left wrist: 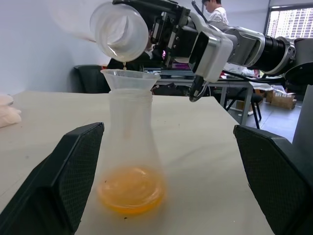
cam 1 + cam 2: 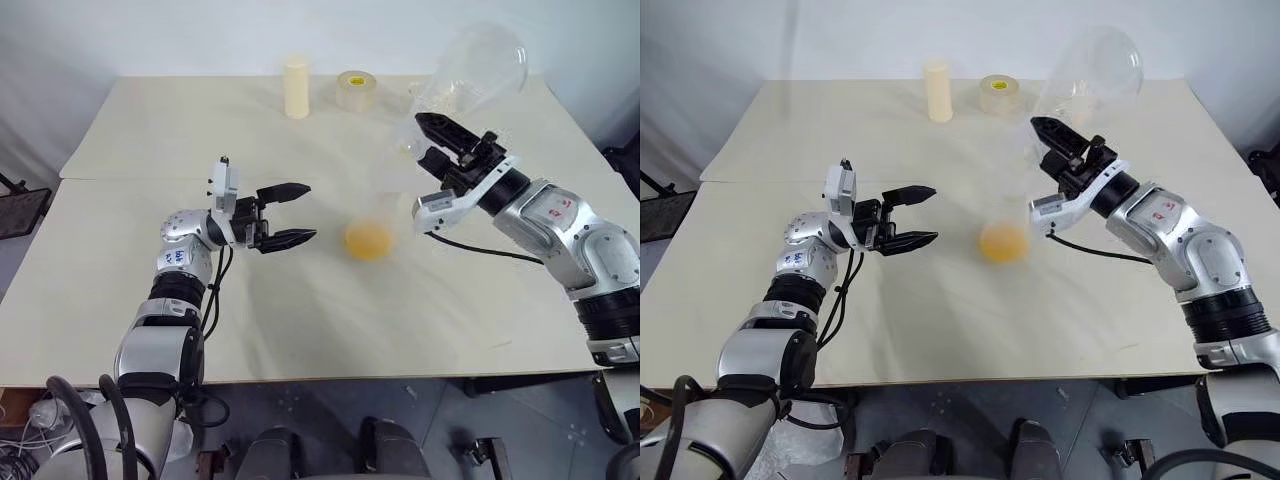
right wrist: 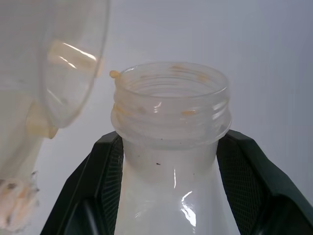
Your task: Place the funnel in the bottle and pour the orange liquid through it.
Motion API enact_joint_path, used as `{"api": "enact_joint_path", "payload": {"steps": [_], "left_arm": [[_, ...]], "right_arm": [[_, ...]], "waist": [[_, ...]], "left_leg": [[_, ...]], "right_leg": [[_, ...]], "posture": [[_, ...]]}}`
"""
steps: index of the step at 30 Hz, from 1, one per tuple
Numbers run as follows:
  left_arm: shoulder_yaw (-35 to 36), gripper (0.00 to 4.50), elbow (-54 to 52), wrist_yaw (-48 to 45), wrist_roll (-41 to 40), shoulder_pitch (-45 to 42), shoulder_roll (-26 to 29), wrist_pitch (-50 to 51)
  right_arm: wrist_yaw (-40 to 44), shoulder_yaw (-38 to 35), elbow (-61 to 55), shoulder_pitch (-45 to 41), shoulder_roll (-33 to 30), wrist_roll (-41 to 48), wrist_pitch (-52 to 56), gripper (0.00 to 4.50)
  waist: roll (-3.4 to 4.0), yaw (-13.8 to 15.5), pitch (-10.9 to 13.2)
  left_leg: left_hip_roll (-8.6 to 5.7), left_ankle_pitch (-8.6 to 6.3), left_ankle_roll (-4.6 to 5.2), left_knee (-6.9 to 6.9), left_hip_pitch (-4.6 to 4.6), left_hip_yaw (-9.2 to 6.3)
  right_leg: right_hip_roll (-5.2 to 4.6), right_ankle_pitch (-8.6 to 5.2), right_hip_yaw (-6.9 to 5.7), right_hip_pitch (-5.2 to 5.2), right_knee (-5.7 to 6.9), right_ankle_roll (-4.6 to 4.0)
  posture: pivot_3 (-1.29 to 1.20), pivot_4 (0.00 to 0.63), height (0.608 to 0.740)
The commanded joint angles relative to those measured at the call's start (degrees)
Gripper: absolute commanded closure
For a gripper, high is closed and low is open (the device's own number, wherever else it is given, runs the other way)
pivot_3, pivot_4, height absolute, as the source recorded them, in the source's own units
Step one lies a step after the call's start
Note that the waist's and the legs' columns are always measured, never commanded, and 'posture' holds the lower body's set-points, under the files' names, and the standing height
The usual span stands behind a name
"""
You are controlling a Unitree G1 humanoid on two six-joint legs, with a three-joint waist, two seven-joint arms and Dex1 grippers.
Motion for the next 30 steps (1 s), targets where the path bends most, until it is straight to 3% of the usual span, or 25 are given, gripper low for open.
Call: {"api": "enact_joint_path", "payload": {"steps": [1,7,12,17,23,30], "left_arm": [[0.58,0.00,-1.16,-3.11,-0.05,-1.61,0.41,-0.63],[0.51,0.00,-0.58,-3.01,0.14,-2.20,0.09,-0.77],[0.45,0.00,-0.29,-3.13,0.23,-2.44,-0.05,-0.74],[0.39,0.00,-0.26,-2.85,0.33,-2.41,-0.14,-0.49],[0.13,0.00,-0.96,-1.96,0.75,-1.76,0.19,0.19],[-0.16,0.00,-1.72,-0.52,1.57,-1.19,0.59,0.88]], "right_arm": [[2.75,-4.50,-3.46,2.20,1.04,8.28,2.15,2.06],[10.31,-11.27,-10.02,7.38,7.45,23.31,13.66,2.06],[14.35,-20.32,-13.75,8.72,14.65,39.39,29.64,2.06],[12.51,-30.38,-12.25,8.18,19.16,51.49,40.83,2.06],[10.18,-38.13,-8.68,8.57,21.09,60.62,46.79,2.06],[7.53,-40.87,-5.45,9.89,21.32,64.47,47.06,2.06]], "waist": [[0.00,0.01,0.00],[0.00,-0.01,0.00],[0.00,0.09,0.00],[0.00,0.13,0.00],[0.00,-0.06,0.00],[0.00,-0.04,0.00]], "left_leg": [[-0.01,0.00,0.00,0.01,0.00,-0.01],[-0.01,0.00,0.00,0.03,0.00,0.00],[-0.01,0.00,0.00,0.07,0.01,-0.06],[-0.03,0.00,0.00,0.07,0.02,-0.10],[-0.03,0.00,0.00,0.03,0.06,-0.08],[-0.04,0.00,0.00,0.02,0.08,-0.04]], "right_leg": [[-0.01,0.00,0.00,0.00,0.03,0.00],[-0.01,0.00,-0.02,0.00,0.07,0.00],[-0.01,0.00,-0.02,0.00,0.14,0.00],[-0.03,0.00,-0.01,-0.01,0.24,0.00],[-0.03,0.00,0.01,-0.03,0.27,0.00],[-0.03,0.00,0.04,-0.06,0.29,0.00]], "posture": [[0.00,0.150,0.740],[0.00,0.150,0.740],[0.00,0.150,0.740],[0.00,0.150,0.740],[0.00,0.150,0.740],[0.00,0.150,0.740]]}}
